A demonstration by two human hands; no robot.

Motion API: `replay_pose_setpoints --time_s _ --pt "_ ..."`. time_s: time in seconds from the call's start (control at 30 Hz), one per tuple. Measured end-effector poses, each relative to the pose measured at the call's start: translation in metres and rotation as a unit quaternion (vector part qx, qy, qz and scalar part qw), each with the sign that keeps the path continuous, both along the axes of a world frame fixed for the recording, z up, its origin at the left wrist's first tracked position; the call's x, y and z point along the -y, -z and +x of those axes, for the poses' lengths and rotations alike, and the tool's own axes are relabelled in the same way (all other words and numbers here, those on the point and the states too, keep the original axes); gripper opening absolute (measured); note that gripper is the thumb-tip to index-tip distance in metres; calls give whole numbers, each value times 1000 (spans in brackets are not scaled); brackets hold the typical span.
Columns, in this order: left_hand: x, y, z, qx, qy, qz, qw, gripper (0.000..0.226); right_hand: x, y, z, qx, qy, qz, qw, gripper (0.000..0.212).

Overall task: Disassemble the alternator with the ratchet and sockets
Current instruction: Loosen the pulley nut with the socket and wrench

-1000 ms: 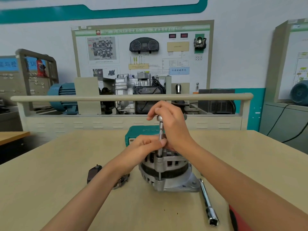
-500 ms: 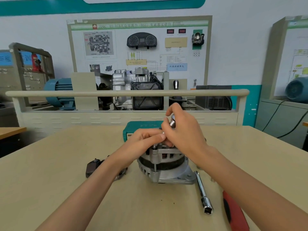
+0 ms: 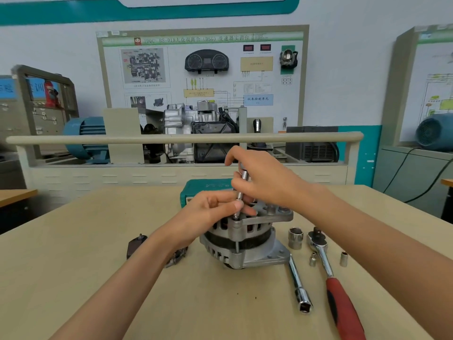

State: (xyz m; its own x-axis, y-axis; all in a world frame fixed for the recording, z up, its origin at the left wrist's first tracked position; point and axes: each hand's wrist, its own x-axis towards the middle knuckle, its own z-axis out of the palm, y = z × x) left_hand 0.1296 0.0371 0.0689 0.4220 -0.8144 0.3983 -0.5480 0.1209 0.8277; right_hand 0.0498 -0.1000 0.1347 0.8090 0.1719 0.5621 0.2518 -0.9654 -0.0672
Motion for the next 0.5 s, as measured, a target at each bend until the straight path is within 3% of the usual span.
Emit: replay_pose_setpoints --time_s 0.1,0.2,0.33,0.5 --pt "1 0 0 -20 17 -25 999 18 -18 3 0 76 160 -104 979 8" --pt "2 2 -3 -23 2 -43 999 23 -39 4 2 93 281 -107 949 1" --pt "2 3 -5 -34 -16 -42 998 24 -40 3 4 148 222 -144 953 15" --pt "-1 0 -7 -38 24 -21 999 28 -28 4 12 170 131 -102 971 30"
